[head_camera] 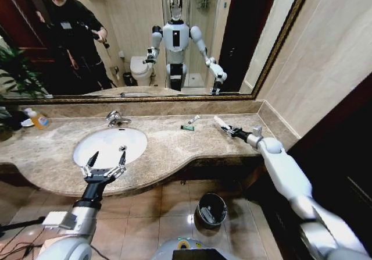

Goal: Pick up the trash from the sink and place it in the trash bin.

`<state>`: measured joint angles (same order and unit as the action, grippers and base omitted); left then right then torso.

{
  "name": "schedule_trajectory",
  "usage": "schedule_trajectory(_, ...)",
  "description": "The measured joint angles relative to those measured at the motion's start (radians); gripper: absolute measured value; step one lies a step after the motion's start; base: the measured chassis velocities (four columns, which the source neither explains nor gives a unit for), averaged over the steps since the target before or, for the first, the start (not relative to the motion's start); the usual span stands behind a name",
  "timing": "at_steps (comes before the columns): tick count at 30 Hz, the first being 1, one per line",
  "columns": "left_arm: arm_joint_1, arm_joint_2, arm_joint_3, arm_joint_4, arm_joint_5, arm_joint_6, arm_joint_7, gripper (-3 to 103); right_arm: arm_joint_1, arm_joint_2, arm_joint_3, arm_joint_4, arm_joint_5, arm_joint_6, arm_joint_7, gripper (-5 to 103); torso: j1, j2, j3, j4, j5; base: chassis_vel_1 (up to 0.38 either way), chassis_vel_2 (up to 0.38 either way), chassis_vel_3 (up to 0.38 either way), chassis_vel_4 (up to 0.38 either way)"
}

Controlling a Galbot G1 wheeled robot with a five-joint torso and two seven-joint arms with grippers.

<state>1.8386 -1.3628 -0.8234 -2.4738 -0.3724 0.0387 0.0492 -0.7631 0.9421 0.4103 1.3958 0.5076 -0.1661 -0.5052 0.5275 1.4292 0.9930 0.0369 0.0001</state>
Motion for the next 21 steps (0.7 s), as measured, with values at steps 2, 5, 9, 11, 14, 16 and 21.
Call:
schedule_trajectory(2,0.000,0.000,0.000,0.000,0.000,0.000,0.000,100,-0.119,-0.023,0.038,0.139,0.047,-0.014,0.069,29,0.000,0.000,0.000,-0.0001,0.0002,0.000,0.000,0.000,0.000)
schedule_trajectory(5,0.000,0.000,0.000,0.000,0.000,0.000,0.000,100,-0.229,-0.037,0.075,0.269,0.072,-0.027,0.108,29,0.000,0.000,0.000,-0.0003,-0.0004,0.000,0.000,0.000,0.000)
schedule_trajectory(9,0.000,0.000,0.000,0.000,0.000,0.000,0.000,100,-0.377,-0.024,0.166,0.424,0.074,-0.033,0.117,29,0.000,0.000,0.000,0.0001,-0.0010,0.000,0.000,0.000,0.000)
schedule_trajectory(11,0.000,0.000,0.000,0.000,0.000,0.000,0.000,100,-0.482,0.007,0.211,0.511,0.068,-0.033,0.132,29,0.000,0.000,0.000,-0.0002,0.0006,0.000,0.000,0.000,0.000)
schedule_trajectory(14,0.000,0.000,0.000,0.000,0.000,0.000,-0.001,100,-0.591,0.057,0.249,0.582,0.046,-0.020,0.157,29,0.000,0.000,0.000,-0.0001,-0.0006,0.000,0.000,0.000,0.000)
schedule_trajectory(16,0.000,0.000,0.000,0.000,0.000,0.000,0.000,100,-0.703,0.125,0.276,0.641,0.008,0.015,0.185,29,0.000,0.000,0.000,-0.0001,0.0000,0.000,0.000,0.000,0.000)
schedule_trajectory(21,0.000,0.000,0.000,0.000,0.000,0.000,0.000,100,-0.917,0.256,0.291,0.691,-0.095,0.145,0.193,29,0.000,0.000,0.000,-0.0001,-0.0004,0.000,0.000,0.000,0.000)
